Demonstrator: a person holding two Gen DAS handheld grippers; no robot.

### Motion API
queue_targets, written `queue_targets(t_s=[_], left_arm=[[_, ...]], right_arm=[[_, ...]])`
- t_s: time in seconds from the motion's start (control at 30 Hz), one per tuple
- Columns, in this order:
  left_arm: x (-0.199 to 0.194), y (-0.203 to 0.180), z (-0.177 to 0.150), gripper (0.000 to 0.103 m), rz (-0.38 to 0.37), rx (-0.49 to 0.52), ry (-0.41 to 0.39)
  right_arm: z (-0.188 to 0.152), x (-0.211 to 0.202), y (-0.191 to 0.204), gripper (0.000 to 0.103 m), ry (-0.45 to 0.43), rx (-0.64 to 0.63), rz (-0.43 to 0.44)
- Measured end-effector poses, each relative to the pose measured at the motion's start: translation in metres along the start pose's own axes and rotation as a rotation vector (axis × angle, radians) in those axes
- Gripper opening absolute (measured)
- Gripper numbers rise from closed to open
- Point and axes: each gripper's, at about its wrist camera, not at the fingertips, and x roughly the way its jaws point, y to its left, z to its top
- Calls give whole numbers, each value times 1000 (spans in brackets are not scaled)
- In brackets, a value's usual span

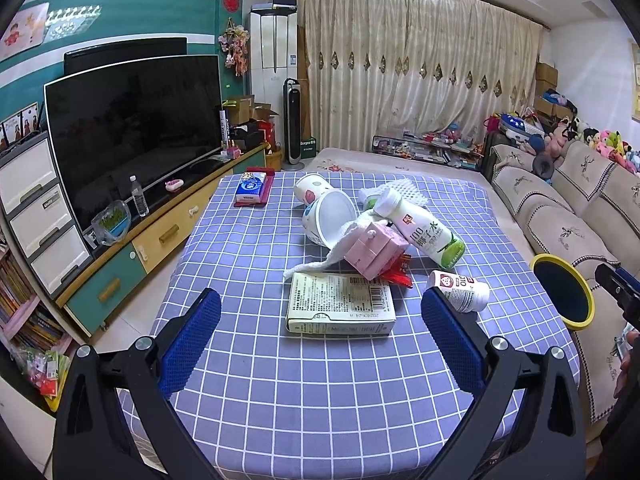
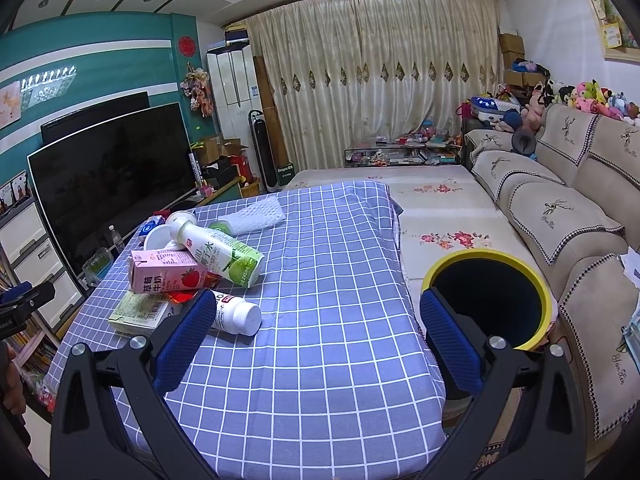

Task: Collect trash

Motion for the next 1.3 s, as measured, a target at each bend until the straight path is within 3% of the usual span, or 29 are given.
queue_targets(t_s=[0.53,0.9,1.3], left_arm=[[5,0,0,99,-1,0,10],[15,7,0,99,18,-16,21],[52,12,0,99,33,-29,79]], right_arm=[[-1,4,-1,97,7,2,2],[-10,38,9,97,82,-27,33],[-15,130,58,97,278,-138,274]])
